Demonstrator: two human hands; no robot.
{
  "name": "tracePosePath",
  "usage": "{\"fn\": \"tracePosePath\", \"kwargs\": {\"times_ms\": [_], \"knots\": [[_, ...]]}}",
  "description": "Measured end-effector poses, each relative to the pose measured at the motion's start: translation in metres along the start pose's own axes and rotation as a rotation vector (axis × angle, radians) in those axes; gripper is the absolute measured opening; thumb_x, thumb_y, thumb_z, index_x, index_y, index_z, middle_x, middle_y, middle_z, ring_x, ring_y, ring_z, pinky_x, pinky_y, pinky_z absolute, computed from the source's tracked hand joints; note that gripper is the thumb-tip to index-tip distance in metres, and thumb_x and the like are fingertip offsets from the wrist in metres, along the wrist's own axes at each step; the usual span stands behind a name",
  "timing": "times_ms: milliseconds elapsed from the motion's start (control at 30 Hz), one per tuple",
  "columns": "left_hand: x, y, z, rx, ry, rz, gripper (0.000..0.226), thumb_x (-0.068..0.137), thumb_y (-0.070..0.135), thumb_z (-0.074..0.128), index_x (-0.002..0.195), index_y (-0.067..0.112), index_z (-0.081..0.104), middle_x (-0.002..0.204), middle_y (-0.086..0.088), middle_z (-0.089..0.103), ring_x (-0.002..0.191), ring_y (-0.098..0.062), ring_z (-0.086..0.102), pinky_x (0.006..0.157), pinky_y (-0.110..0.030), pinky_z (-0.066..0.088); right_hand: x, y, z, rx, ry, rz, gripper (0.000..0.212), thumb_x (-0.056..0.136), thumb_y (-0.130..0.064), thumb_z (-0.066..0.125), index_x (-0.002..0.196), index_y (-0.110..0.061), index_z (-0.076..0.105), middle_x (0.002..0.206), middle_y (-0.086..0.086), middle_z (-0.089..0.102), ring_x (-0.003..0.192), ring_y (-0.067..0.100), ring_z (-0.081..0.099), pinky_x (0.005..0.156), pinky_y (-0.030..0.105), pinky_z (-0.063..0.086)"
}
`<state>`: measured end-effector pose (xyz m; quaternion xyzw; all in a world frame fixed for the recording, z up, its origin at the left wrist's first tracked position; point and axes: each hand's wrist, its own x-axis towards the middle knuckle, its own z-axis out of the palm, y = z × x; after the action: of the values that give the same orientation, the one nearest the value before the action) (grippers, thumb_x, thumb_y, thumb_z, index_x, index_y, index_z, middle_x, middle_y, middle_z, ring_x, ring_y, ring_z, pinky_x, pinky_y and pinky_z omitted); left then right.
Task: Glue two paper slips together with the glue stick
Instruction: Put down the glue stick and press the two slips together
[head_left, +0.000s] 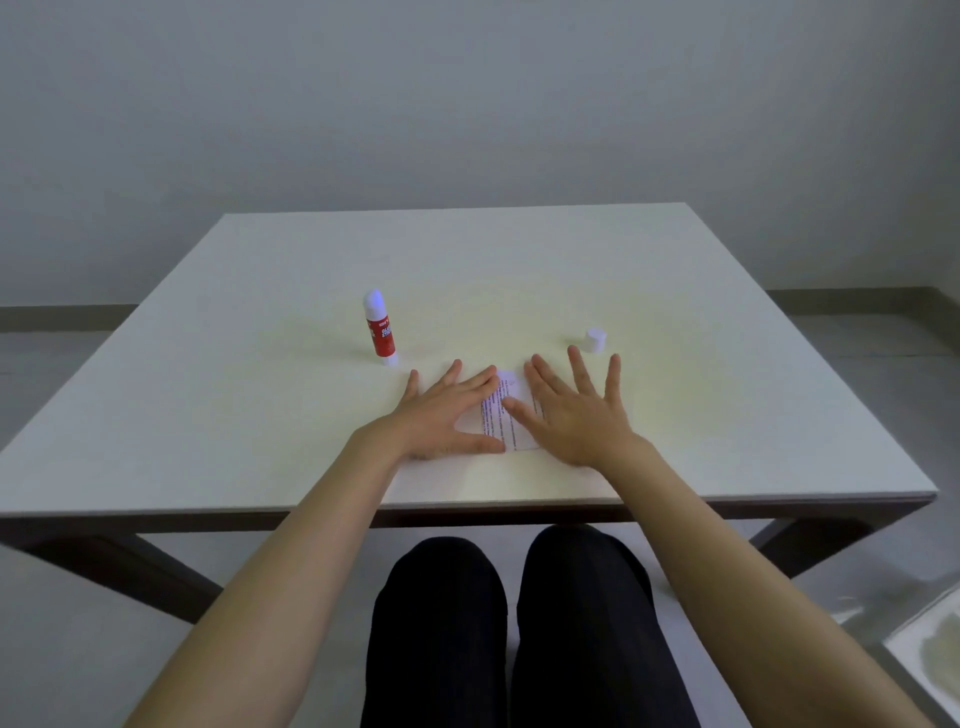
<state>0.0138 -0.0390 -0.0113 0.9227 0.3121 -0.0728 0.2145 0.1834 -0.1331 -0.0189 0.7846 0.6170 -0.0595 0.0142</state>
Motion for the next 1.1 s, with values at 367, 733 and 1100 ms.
{"fn": "tracePosePath", "kwargs": {"times_ms": [367, 733, 1100], "knots": [[0.0, -0.002, 0.002, -0.011, -0.004, 0.005, 0.09, 0.082, 0.066, 0.047, 0.15, 0.032, -0.002, 0.157, 0.022, -0.01, 0.145, -0.012, -0.02, 0.113, -0.054, -0.018, -0.019, -0.001, 0.006, 0.017, 0.011, 0.01, 0.079, 0.084, -0.07, -0.001, 0.15, -0.027, -0.008, 0.16, -0.013, -0.011, 0.145, 0.024, -0.022, 0.11, 0.06, -0.02], [0.001, -0.003, 0.003, -0.011, 0.016, 0.014, 0.091, 0.082, 0.066, 0.047, 0.15, 0.032, -0.002, 0.158, 0.021, -0.009, 0.145, -0.012, -0.019, 0.112, -0.053, -0.018, -0.04, -0.011, 0.014, 0.02, 0.054, 0.009, 0.086, 0.078, -0.074, -0.008, 0.15, -0.026, -0.008, 0.16, -0.012, -0.012, 0.144, 0.024, -0.024, 0.108, 0.058, -0.022], [0.001, -0.003, 0.004, -0.035, 0.022, 0.015, 0.092, 0.081, 0.066, 0.049, 0.15, 0.032, 0.0, 0.158, 0.021, -0.007, 0.145, -0.012, -0.019, 0.112, -0.054, -0.018, -0.039, -0.008, 0.018, 0.055, 0.006, -0.124, 0.095, 0.068, -0.08, -0.012, 0.148, -0.029, -0.014, 0.158, -0.015, -0.018, 0.14, 0.019, -0.033, 0.109, 0.052, -0.022]]}}
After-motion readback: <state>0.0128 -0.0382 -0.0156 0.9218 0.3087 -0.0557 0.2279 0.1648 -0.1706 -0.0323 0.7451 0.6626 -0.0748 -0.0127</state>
